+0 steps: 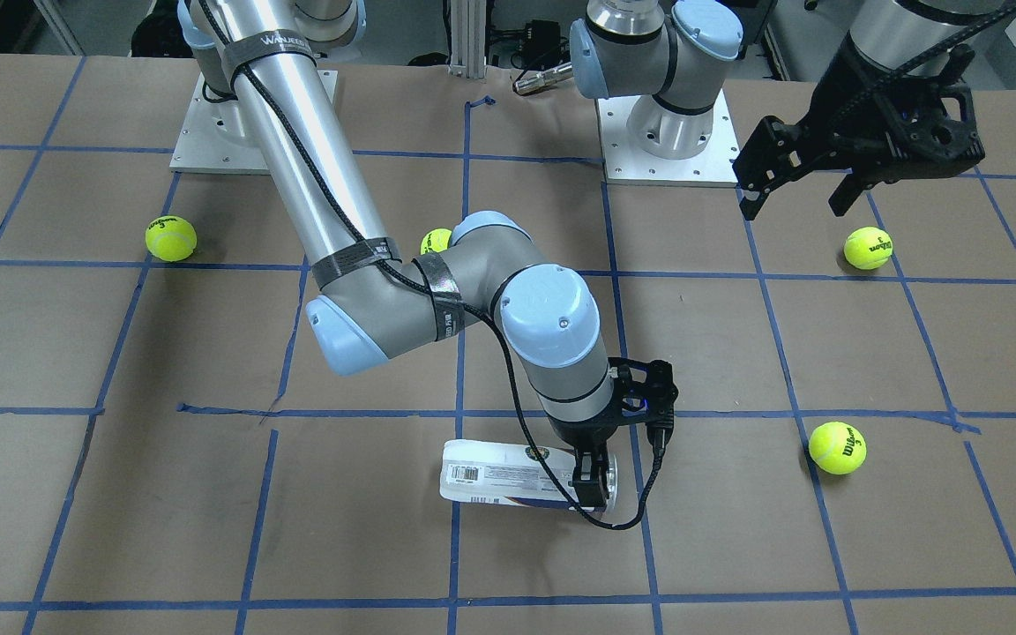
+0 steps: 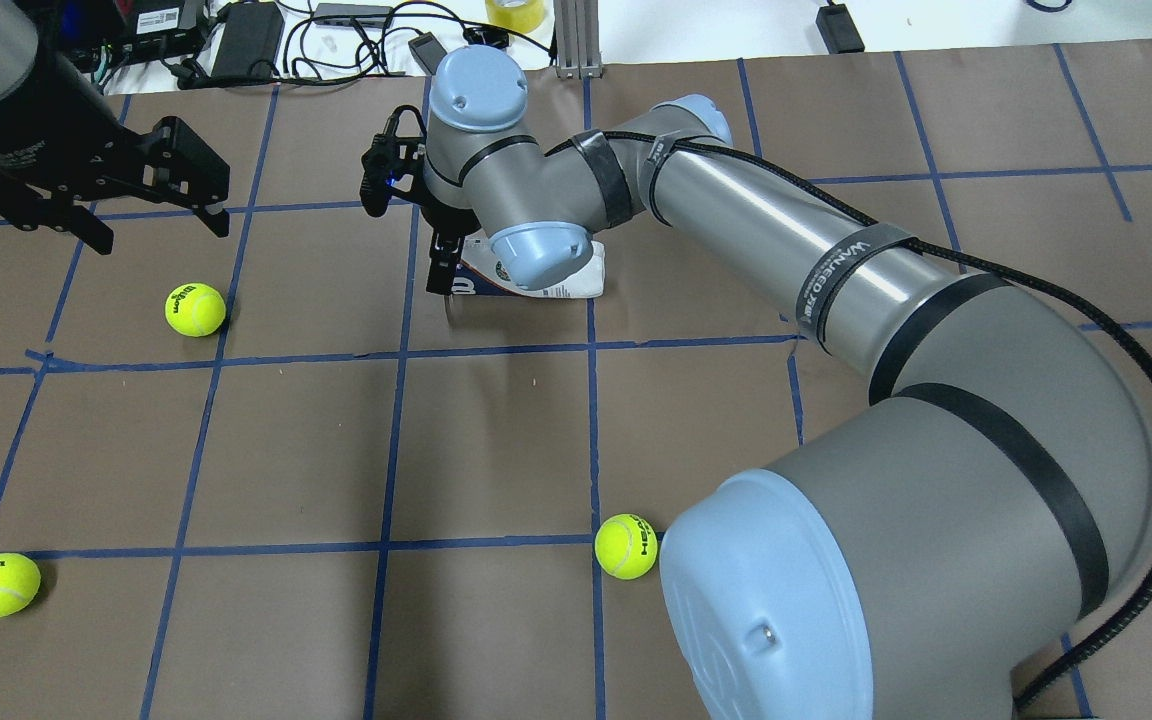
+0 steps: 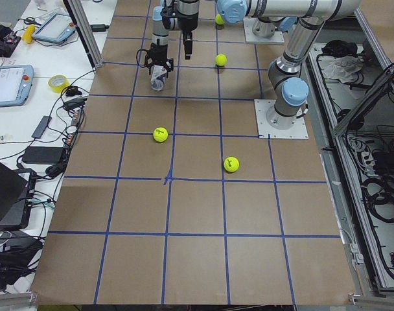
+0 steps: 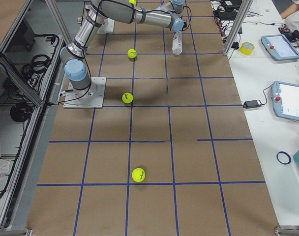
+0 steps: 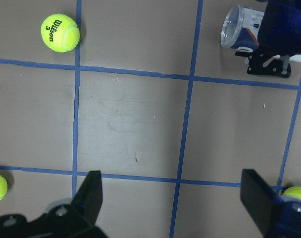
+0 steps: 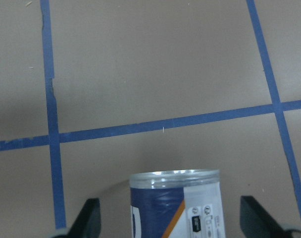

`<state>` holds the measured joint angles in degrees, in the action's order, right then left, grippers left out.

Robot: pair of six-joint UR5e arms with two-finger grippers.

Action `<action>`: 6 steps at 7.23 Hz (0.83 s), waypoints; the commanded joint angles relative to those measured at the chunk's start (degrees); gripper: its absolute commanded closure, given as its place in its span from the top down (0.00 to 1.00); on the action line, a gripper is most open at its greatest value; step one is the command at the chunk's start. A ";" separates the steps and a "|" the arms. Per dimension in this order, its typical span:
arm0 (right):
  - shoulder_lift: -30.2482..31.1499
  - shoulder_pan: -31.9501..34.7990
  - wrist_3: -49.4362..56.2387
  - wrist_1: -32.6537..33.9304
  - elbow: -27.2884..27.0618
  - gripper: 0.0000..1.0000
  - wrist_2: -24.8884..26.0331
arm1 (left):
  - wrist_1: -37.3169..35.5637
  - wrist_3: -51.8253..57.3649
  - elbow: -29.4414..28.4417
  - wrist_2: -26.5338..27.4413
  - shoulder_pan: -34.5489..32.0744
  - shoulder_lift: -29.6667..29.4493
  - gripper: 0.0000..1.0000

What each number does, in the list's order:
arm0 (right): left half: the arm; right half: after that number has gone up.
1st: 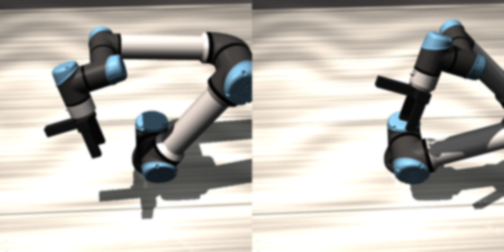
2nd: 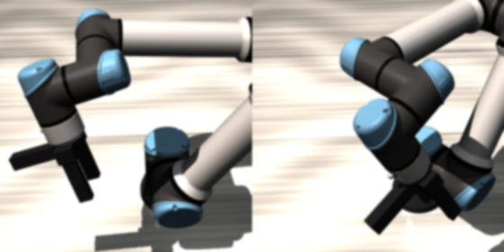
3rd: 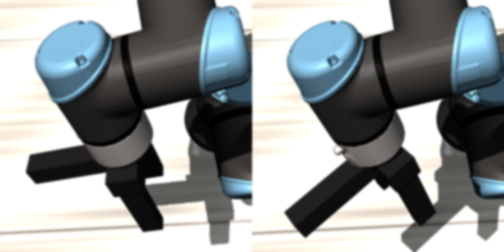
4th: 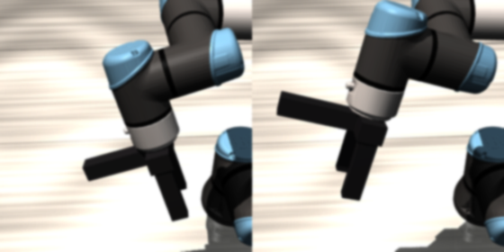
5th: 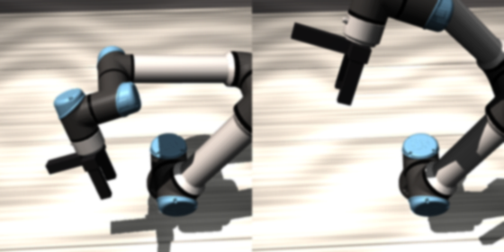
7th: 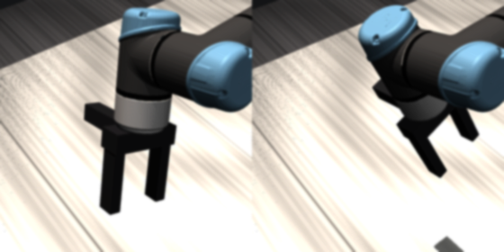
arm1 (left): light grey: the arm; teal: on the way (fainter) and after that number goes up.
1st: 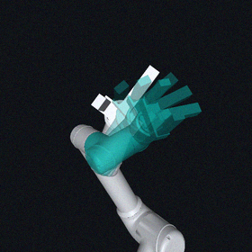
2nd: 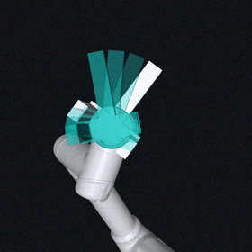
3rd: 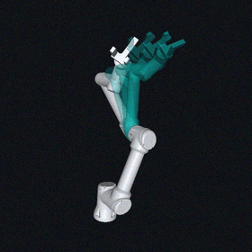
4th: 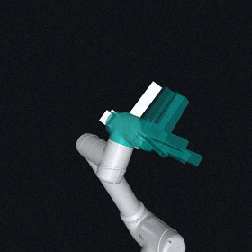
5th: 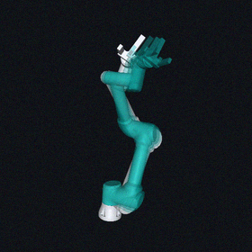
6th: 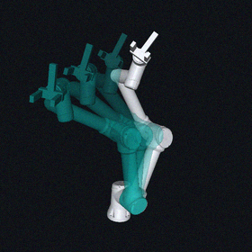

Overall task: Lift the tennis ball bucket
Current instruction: 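Lay the can down on its side and open the right gripper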

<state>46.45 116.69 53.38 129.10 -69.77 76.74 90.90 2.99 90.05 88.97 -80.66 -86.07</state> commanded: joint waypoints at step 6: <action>23.80 -22.63 -11.68 -35.35 -0.72 1.00 1.65 | -18.52 -1.40 2.59 -12.09 0.68 -10.93 1.00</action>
<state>64.16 98.19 44.71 101.63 -70.44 78.12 77.26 2.37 92.16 82.35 -80.01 -93.24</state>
